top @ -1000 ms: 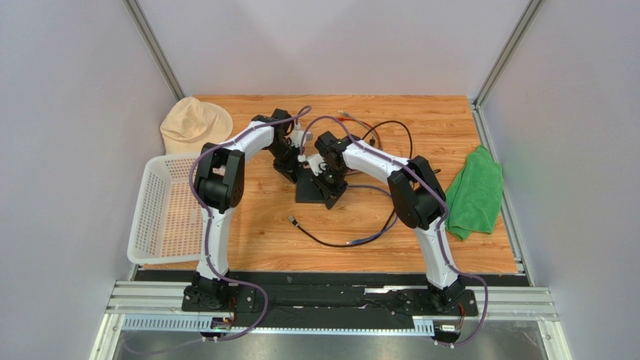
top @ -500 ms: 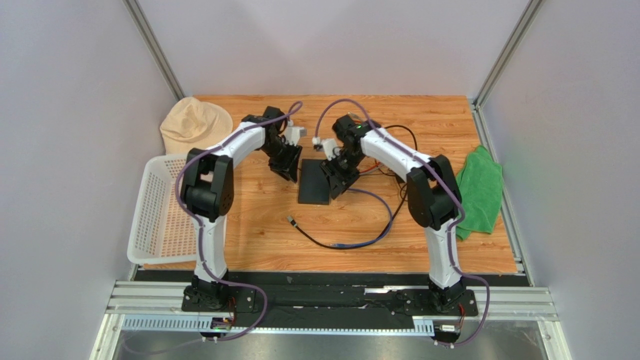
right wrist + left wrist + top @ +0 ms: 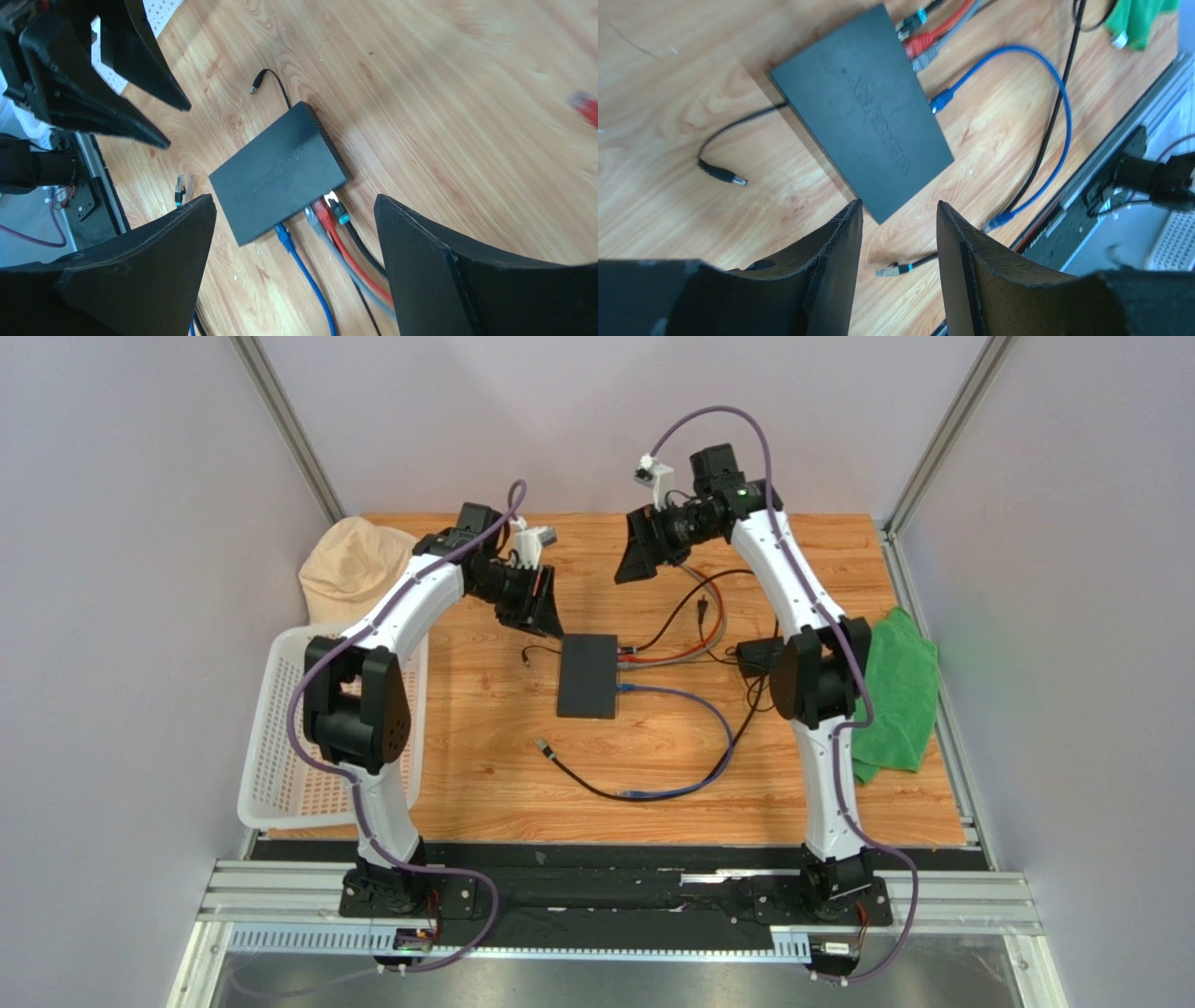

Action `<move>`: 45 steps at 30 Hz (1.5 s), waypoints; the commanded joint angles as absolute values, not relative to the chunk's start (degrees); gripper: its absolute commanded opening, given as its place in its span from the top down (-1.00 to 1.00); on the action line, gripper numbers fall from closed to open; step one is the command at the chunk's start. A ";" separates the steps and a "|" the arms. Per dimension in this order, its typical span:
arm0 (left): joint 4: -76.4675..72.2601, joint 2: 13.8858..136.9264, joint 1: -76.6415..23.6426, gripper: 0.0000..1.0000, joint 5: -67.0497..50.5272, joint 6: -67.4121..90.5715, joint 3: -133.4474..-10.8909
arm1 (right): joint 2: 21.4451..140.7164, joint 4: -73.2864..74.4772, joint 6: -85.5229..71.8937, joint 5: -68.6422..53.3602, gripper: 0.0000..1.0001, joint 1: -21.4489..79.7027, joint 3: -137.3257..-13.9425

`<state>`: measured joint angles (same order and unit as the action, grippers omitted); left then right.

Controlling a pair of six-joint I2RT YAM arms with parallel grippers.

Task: Pull the plug from the switch port

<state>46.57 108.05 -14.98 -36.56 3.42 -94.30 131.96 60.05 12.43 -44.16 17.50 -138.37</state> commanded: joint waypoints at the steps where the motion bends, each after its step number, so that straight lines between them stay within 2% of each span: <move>1: 53.51 108.72 -15.03 0.04 -41.56 -6.75 -94.40 | 139.73 56.26 11.51 -52.11 -0.72 18.19 -140.01; 6: 52.83 109.86 -15.12 0.44 -52.63 -6.77 -91.68 | 144.04 53.00 7.32 -52.82 -0.58 18.02 -138.95; 9: 52.47 113.88 -15.12 0.59 -51.87 -5.01 -91.49 | 147.03 53.09 4.40 -53.88 -0.50 17.67 -139.22; 12: 54.05 118.19 -15.12 0.60 -49.75 -4.40 -93.95 | 147.22 51.95 0.45 -54.22 -0.43 16.96 -136.42; 16: 54.76 122.78 -15.12 0.60 -51.06 -2.92 -96.50 | 145.64 53.69 2.89 -53.97 -0.37 16.96 -130.97; 21: 53.52 126.55 -15.47 0.60 -52.38 -1.76 -97.82 | 146.33 58.44 8.08 -53.62 -0.36 16.26 -129.81; 31: 56.51 130.25 -19.33 0.52 -33.85 -2.73 -98.62 | 147.04 58.54 7.56 -50.46 -0.25 15.29 -125.95; 42: 58.53 132.98 -20.92 0.44 -30.76 -1.68 -100.37 | 146.87 58.63 8.00 -45.27 -0.15 13.80 -125.69; 45: 59.06 133.24 -20.92 0.41 -30.76 -1.40 -100.72 | 146.34 57.22 6.68 -43.16 -0.24 13.80 -125.42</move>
